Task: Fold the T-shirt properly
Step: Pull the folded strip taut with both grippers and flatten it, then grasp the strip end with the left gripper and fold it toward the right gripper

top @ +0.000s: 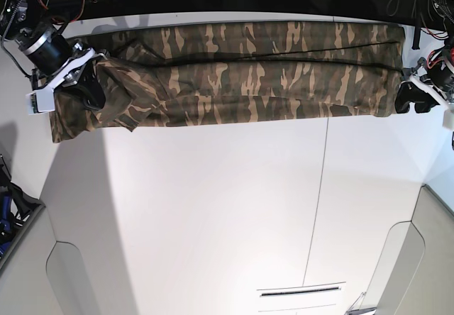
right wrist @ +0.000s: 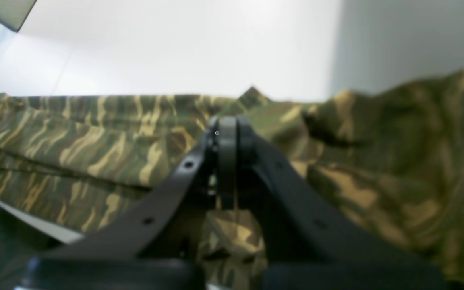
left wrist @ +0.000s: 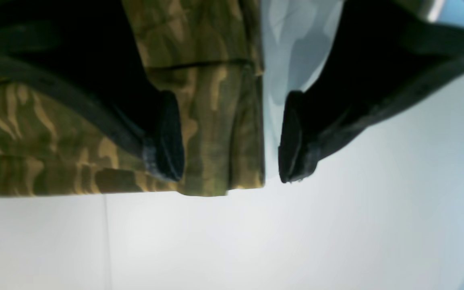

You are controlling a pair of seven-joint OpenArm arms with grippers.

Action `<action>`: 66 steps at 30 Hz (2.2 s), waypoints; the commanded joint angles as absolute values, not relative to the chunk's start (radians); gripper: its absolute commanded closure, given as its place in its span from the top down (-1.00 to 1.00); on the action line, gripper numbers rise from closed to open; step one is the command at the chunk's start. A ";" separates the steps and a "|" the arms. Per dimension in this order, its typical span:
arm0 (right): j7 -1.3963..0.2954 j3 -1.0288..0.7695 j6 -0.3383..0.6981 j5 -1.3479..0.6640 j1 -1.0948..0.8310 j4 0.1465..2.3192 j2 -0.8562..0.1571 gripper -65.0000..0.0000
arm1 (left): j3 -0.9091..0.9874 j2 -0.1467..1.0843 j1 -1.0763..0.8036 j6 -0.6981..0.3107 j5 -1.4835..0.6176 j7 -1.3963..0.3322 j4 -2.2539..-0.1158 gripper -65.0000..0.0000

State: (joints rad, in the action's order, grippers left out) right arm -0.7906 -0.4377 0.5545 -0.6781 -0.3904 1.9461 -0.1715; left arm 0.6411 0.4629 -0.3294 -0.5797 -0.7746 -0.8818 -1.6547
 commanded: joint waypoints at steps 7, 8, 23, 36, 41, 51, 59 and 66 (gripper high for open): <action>-0.745 -0.330 0.558 -0.616 -0.351 1.831 -0.179 -1.00 | 0.649 0.482 -0.325 -0.580 -0.788 -0.864 -1.582 0.31; -0.745 -0.316 0.558 -0.604 -0.343 1.817 -0.179 -1.00 | 0.649 0.482 -0.326 -0.580 -0.788 -0.863 -1.563 0.35; -0.743 -0.282 0.558 -0.603 -0.308 1.775 -0.179 -1.00 | 0.633 0.482 -0.469 -0.698 -0.956 -0.836 -1.462 0.43; -0.768 -0.282 0.558 -0.614 -0.308 1.775 -0.179 -1.00 | 0.483 0.479 -0.383 -0.698 -1.023 -0.797 -1.462 -1.00; -0.787 -0.282 0.558 -0.614 -0.308 1.806 -0.180 -1.00 | 0.488 0.495 -0.332 -0.698 -1.001 -0.797 -1.467 -1.00; -0.808 -0.284 0.557 -0.614 -0.308 1.977 -0.179 -1.00 | 0.521 0.649 -0.210 -0.673 -0.939 -0.839 -1.480 -1.00; -0.809 -0.284 0.557 -0.601 -0.308 2.006 -0.179 -1.00 | 0.509 0.626 -0.231 -0.669 -0.999 -0.994 -1.703 -1.00; -0.808 -0.315 0.554 -0.583 -0.308 2.006 -0.179 -1.00 | 0.384 0.517 -0.236 -0.639 -1.003 -1.044 -1.930 -1.00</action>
State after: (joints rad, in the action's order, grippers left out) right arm -0.8280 -0.3088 0.5533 -0.5713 -0.3130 1.9858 -0.1715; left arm 0.3748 0.5030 -0.2436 -0.6342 -0.9855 -1.0599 -1.9160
